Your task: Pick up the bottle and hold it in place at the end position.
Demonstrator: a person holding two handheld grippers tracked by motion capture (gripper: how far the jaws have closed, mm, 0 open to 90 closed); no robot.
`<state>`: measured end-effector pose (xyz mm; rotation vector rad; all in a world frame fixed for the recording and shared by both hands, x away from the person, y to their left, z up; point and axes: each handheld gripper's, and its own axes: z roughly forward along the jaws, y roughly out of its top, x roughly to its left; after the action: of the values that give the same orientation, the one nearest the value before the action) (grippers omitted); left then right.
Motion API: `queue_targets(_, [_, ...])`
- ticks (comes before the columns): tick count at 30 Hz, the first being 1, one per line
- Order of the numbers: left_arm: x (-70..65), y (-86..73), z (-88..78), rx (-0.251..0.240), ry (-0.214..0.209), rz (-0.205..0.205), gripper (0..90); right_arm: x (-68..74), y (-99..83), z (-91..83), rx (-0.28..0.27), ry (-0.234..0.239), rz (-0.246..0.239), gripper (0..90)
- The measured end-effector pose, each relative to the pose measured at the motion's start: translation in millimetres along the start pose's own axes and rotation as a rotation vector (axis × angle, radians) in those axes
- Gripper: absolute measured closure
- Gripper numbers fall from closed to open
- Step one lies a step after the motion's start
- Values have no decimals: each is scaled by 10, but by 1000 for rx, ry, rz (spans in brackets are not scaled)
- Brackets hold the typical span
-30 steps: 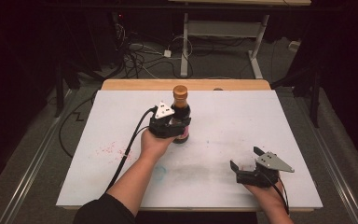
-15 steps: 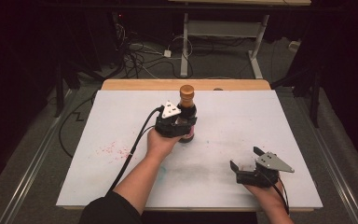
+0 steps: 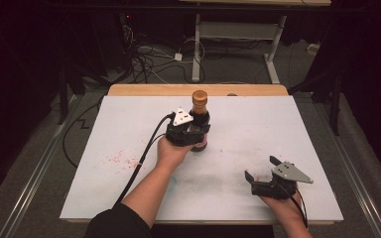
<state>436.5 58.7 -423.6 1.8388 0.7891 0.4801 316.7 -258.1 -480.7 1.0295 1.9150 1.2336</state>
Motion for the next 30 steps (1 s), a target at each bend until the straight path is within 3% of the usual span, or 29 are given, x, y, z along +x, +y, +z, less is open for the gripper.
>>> queue_targets(30, [10,-67,-29,-25,-11,2,275,-6,1,3,2,4,0,2])
